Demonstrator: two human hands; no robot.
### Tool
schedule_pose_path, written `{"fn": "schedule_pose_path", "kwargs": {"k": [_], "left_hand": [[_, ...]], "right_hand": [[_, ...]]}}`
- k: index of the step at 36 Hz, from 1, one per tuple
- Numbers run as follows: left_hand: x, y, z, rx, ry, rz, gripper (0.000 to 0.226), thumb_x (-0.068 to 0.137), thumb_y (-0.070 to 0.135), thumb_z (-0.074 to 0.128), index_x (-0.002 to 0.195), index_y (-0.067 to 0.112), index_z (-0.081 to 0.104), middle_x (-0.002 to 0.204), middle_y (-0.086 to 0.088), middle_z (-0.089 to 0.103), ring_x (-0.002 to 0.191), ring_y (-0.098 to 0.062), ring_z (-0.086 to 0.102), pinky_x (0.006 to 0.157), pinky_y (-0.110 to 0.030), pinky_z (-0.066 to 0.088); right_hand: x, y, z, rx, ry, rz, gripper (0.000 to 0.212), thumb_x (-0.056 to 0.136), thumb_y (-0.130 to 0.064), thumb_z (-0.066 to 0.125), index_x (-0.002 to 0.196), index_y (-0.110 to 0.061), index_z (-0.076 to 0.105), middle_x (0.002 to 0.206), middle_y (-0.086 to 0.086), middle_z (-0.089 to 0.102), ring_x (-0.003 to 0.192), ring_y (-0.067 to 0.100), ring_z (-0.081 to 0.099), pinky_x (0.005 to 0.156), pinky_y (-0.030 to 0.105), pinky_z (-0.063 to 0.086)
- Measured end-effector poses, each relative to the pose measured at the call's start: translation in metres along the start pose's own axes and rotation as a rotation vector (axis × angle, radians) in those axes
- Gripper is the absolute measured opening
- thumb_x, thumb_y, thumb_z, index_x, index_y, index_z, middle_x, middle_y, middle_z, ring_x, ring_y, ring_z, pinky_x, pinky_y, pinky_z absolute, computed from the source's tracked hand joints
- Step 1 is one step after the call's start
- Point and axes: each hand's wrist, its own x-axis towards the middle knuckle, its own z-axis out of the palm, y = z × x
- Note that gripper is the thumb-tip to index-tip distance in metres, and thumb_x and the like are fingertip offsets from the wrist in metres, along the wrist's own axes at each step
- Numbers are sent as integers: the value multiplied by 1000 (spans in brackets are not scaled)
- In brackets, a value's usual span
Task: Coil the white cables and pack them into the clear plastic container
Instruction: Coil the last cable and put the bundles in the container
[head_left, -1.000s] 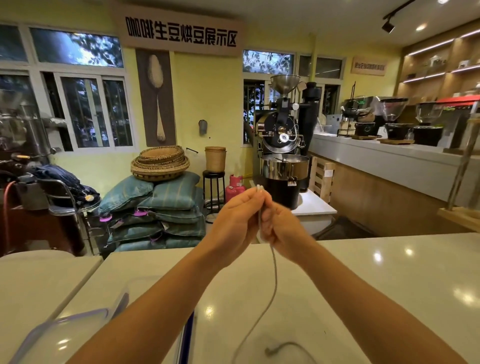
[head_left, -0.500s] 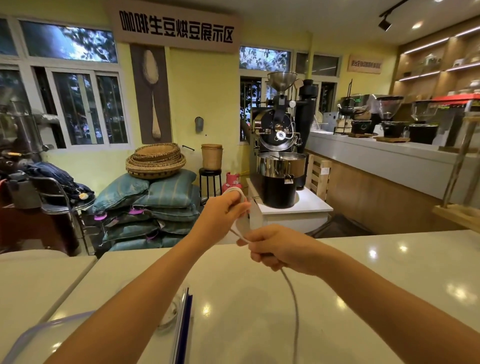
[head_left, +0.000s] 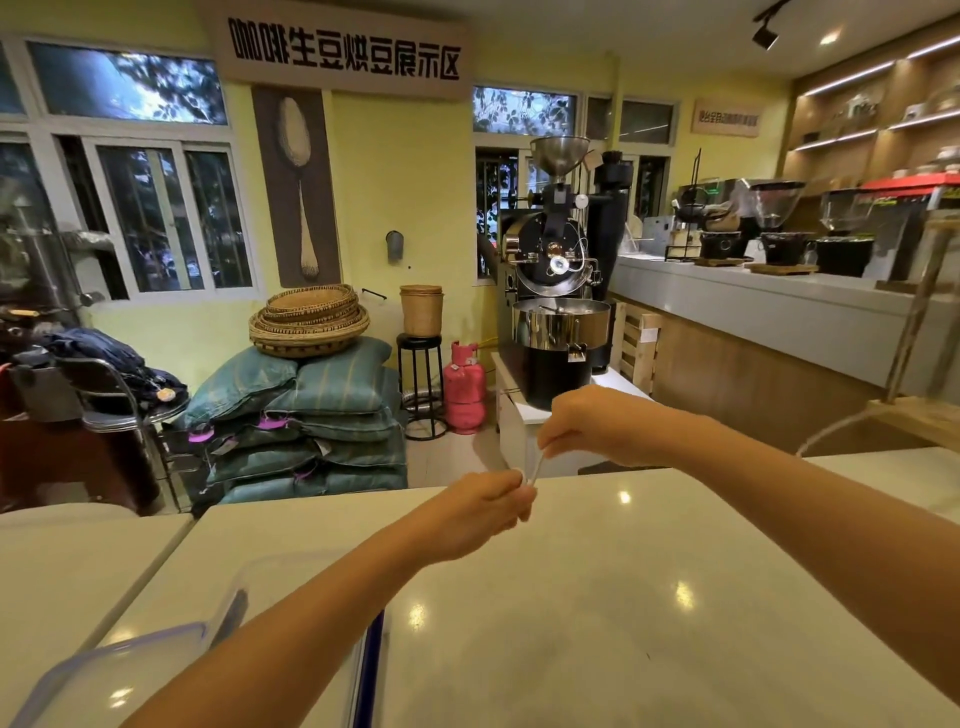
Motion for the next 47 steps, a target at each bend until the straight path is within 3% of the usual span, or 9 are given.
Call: {"fn": "schedule_pose_path", "kwargs": {"k": [5, 10, 14, 18, 22, 33, 37, 42, 47], "left_hand": [[-7, 13, -10, -282, -102, 45, 41, 98, 18, 27, 62, 18, 47, 51, 10, 42, 47, -4, 37, 53, -17, 33], [-6, 29, -15, -681, -67, 132, 40, 98, 20, 24, 67, 11, 48, 49, 6, 42, 46, -8, 37, 51, -20, 34], [1, 43, -16, -807, 33, 203, 42, 98, 24, 24, 66, 10, 49, 46, 6, 44, 44, -7, 40, 48, -16, 38], [11, 53, -17, -858, 136, 238, 42, 98, 25, 25, 69, 10, 51, 47, 5, 44, 47, -9, 40, 53, -23, 36], [24, 58, -17, -838, 270, 232, 41, 98, 26, 28, 69, 11, 53, 42, 8, 47, 41, -5, 43, 46, -18, 38], [29, 41, -31, -94, 532, 298, 34, 97, 14, 33, 64, 20, 42, 63, 2, 45, 50, 1, 43, 54, -11, 39], [27, 33, -29, 281, 490, 241, 34, 96, 14, 36, 63, 23, 35, 66, 7, 41, 59, -5, 37, 59, -15, 36], [22, 20, -25, 658, 336, 108, 19, 94, 9, 40, 110, 4, 47, 107, -8, 57, 96, -19, 52, 81, -18, 36], [16, 12, -17, 749, 168, 53, 17, 98, 19, 32, 87, 14, 44, 88, -5, 47, 75, -15, 42, 69, -25, 32]], "right_hand": [[1, 13, 11, 268, 225, 34, 25, 87, -15, 56, 107, -6, 68, 98, 8, 67, 78, 5, 50, 66, 2, 36], [8, 10, 25, 768, 384, 97, 21, 89, -10, 50, 90, -1, 69, 66, -8, 56, 59, -2, 55, 60, 6, 44], [13, -3, 41, 1124, 478, 133, 35, 79, -41, 46, 66, -12, 59, 61, 5, 49, 55, 6, 46, 55, 13, 39], [19, -23, 53, 1461, 503, 129, 51, 96, -16, 37, 51, -23, 59, 47, -9, 50, 51, 9, 38, 53, 22, 32], [19, -49, 59, 1629, 491, 201, 36, 97, -26, 32, 67, -14, 48, 54, 0, 41, 49, 10, 33, 49, 21, 30], [2, -63, 49, 1532, 89, 338, 27, 98, -20, 35, 78, -21, 54, 58, 0, 39, 44, 5, 28, 44, 16, 22], [0, -53, 37, 1084, 27, 330, 21, 96, -11, 38, 89, -20, 56, 62, -2, 43, 49, 6, 33, 43, 13, 29], [-3, -32, 26, 627, -11, 272, 27, 94, -10, 43, 117, -6, 56, 64, -7, 47, 56, 4, 41, 49, 12, 33], [-2, -14, 21, 236, -49, 218, 22, 92, -11, 48, 109, -4, 61, 69, -2, 54, 57, 1, 42, 59, 13, 35]]}}
